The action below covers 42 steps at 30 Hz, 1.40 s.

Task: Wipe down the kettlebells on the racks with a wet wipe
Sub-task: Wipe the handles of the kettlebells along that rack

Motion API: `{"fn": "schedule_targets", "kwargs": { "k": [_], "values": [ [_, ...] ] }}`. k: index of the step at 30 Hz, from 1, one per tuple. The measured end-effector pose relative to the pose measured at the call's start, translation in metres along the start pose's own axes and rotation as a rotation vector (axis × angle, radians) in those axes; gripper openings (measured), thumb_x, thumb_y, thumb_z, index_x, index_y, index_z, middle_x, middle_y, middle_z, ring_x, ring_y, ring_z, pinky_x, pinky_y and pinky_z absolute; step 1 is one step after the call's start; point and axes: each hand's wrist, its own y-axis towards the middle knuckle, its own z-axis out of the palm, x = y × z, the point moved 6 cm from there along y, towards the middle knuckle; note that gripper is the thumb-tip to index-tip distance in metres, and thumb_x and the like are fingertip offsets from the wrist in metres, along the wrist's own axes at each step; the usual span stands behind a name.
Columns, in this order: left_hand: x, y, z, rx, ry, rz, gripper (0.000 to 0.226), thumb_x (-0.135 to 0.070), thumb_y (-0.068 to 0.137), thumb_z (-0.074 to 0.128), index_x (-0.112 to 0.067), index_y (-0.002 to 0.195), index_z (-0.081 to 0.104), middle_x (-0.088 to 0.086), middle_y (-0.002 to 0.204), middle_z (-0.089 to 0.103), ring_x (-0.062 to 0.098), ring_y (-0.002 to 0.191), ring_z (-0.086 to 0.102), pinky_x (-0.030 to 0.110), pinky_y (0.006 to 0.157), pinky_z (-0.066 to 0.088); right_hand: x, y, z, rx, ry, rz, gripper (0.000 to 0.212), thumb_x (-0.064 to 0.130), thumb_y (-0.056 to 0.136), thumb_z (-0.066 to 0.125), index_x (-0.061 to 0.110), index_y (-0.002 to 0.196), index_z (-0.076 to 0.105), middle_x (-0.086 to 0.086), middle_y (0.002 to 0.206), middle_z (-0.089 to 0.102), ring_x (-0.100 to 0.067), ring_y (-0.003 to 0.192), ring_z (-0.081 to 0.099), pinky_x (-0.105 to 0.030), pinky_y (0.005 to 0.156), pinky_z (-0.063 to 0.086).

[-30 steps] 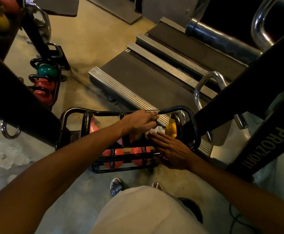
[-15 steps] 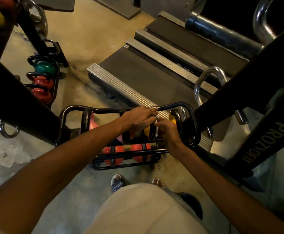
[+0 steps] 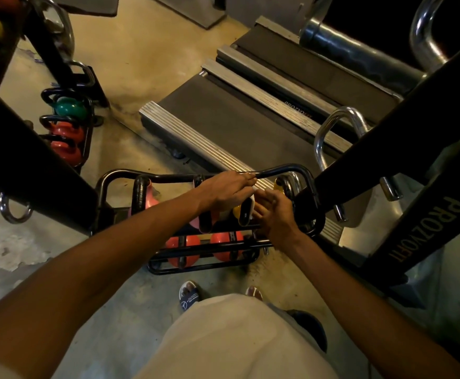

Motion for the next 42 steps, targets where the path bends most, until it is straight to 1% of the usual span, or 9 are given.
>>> {"fn": "schedule_targets", "kwargs": {
  "k": [3,5,10,14,17,22,27,33,42],
  "values": [
    [0.0,0.0,0.001,0.025,0.007,-0.017,0.065,-0.049,0.098,0.025,-0.011,0.134,0.063,0.012,0.126,0.066,0.011,0.089,0.061,0.042,0.091,0.053,-0.012,-0.005,-0.004,0.049,-0.176,-0.019,0.025,0.02,0.101,0.053,0.002,0.115,0.066,-0.028,0.111,0.066,-0.043,0.107,0.066,-0.046,0.095,0.055],
    [0.003,0.001,0.005,0.037,0.035,-0.01,0.066,-0.051,0.098,0.029,-0.015,0.145,0.056,0.012,0.146,0.058,0.022,0.117,0.062,0.046,0.105,0.051,-0.014,-0.008,-0.004,0.108,-0.346,-0.067,0.02,0.012,0.1,0.054,0.006,0.112,0.068,-0.024,0.109,0.068,-0.045,0.107,0.067,-0.045,0.089,0.056],
    [0.011,0.003,0.022,0.144,0.184,-0.01,0.082,-0.054,0.097,0.03,-0.018,0.167,0.01,0.006,0.176,0.003,0.024,0.16,0.014,0.045,0.129,0.023,-0.006,-0.011,-0.008,0.122,-0.332,-0.014,0.033,0.0,0.096,0.05,0.009,0.119,0.073,-0.017,0.11,0.074,-0.035,0.102,0.069,-0.036,0.078,0.057],
    [0.004,-0.001,0.027,0.132,0.317,0.094,0.083,-0.052,0.097,0.03,-0.015,0.167,0.003,0.012,0.175,-0.003,0.022,0.162,-0.003,0.043,0.132,0.001,0.0,-0.007,-0.019,0.081,-0.072,0.06,0.035,0.01,0.094,0.057,0.0,0.124,0.071,-0.02,0.111,0.074,-0.033,0.101,0.069,-0.042,0.095,0.054],
    [0.006,-0.006,0.032,0.153,0.31,0.116,0.078,-0.051,0.105,0.036,-0.02,0.167,0.001,0.005,0.175,-0.006,0.018,0.161,-0.004,0.044,0.132,0.012,-0.005,-0.001,-0.022,0.089,0.066,0.096,0.034,0.014,0.095,0.055,0.002,0.124,0.069,-0.018,0.114,0.073,-0.029,0.096,0.071,-0.042,0.091,0.056],
    [0.008,-0.009,0.039,0.167,0.387,0.115,0.085,-0.057,0.105,0.04,-0.023,0.166,-0.01,0.004,0.172,-0.018,0.021,0.161,-0.01,0.044,0.128,0.01,-0.014,0.0,-0.015,0.132,-0.075,0.091,0.048,0.01,0.082,0.064,0.002,0.13,0.065,-0.02,0.109,0.066,-0.021,0.076,0.061,-0.026,0.06,0.044],
    [0.01,-0.008,0.043,0.162,0.421,0.154,0.092,-0.061,0.103,0.039,-0.017,0.164,-0.015,0.01,0.171,-0.02,0.022,0.16,-0.014,0.043,0.133,0.004,-0.014,0.007,-0.016,0.019,-0.027,0.053,0.028,-0.005,0.096,0.059,0.001,0.122,0.068,-0.017,0.106,0.074,-0.028,0.09,0.074,-0.035,0.076,0.058],
    [0.006,-0.007,0.041,0.11,0.41,0.134,0.074,-0.054,0.109,0.019,-0.015,0.163,-0.014,0.008,0.171,-0.018,0.018,0.159,-0.014,0.039,0.132,-0.001,-0.016,-0.012,-0.022,0.004,-0.45,-0.199,0.014,0.01,0.102,0.063,0.008,0.113,0.072,-0.005,0.102,0.074,-0.022,0.096,0.074,-0.023,0.076,0.059],
    [0.006,0.009,0.028,0.126,0.34,0.083,0.069,-0.05,0.111,0.023,-0.014,0.166,0.001,0.011,0.174,-0.003,0.022,0.161,-0.002,0.041,0.132,0.004,-0.017,0.004,-0.022,-0.052,-0.214,-0.109,0.025,0.009,0.1,0.066,0.005,0.125,0.067,-0.017,0.113,0.074,-0.03,0.101,0.075,-0.029,0.07,0.06]
  ]
}}
